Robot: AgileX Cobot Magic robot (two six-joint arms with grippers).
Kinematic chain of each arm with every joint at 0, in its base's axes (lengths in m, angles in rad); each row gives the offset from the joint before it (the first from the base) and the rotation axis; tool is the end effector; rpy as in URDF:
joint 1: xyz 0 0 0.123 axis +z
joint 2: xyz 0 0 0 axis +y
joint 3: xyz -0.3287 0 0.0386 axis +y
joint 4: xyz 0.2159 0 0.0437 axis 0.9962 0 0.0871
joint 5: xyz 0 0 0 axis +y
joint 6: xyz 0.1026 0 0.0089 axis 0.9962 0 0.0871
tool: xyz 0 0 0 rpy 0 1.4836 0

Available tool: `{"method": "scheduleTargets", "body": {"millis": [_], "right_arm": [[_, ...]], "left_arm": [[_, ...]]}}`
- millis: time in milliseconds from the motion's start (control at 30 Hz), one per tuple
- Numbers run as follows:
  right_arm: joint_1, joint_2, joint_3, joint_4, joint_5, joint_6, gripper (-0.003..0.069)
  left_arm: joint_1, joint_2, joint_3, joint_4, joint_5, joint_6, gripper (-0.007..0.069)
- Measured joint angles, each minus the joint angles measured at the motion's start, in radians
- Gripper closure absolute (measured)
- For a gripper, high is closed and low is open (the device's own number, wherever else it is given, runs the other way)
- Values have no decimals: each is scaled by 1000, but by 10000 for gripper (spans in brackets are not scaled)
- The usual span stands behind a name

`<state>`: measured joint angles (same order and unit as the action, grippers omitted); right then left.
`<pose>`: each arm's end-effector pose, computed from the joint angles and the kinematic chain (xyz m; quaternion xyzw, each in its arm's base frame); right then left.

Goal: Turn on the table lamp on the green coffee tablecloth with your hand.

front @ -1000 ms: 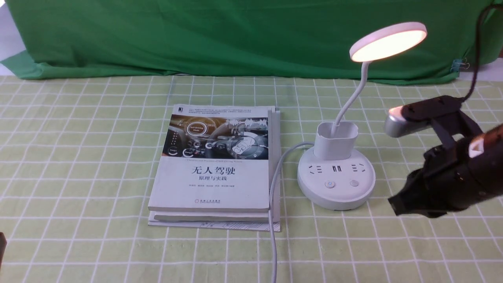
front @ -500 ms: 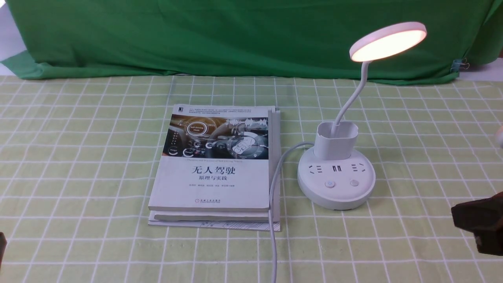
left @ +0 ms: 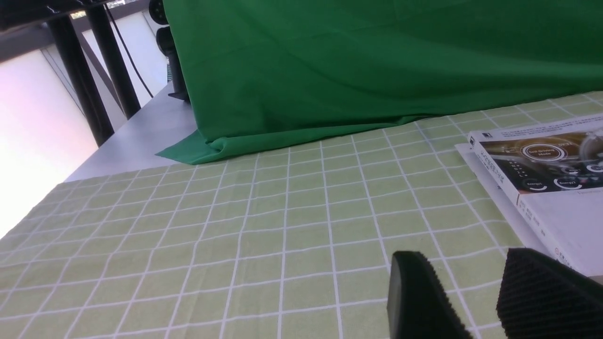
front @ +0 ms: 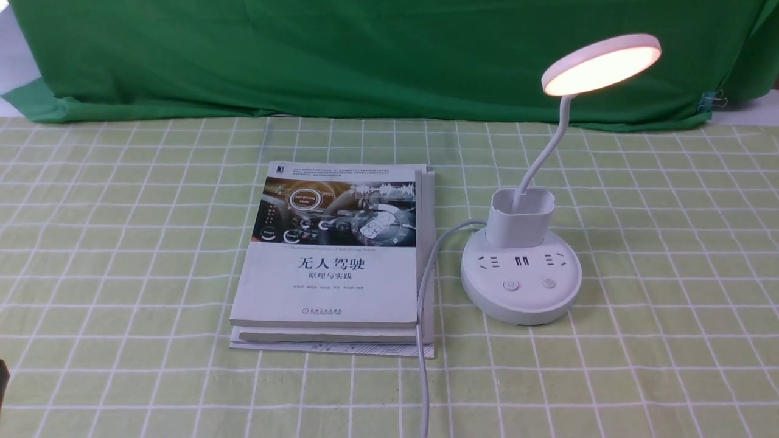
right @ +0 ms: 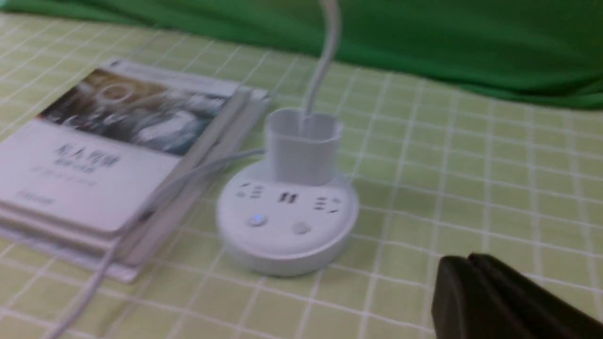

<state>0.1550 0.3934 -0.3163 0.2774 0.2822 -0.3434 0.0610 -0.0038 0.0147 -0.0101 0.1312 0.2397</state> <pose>0.0274 0.0123 0.2849 -0.1146 0.7848 0.0541 0.6066 -0.0096 -0.0007 0.1960 0.0616 0.7236 0.0991 0.6803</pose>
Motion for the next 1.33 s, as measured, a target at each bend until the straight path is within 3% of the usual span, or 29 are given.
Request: {"method": "scheduleTargets", "body": {"millis": [100, 233, 567, 1333], "right_arm": [[-60, -158, 191, 7, -111, -23, 634], [-82, -280, 311, 11, -140, -37, 634], [-84, -392, 323, -3, -39, -38, 632], [-84, -392, 323, -5, -32, -36, 573]], "left_arm": [[0, 0, 0, 0, 0, 1, 383], [0, 0, 0, 0, 0, 1, 383], [0, 0, 0, 0, 2, 1, 383], [0, 0, 0, 0, -1, 1, 383]]}}
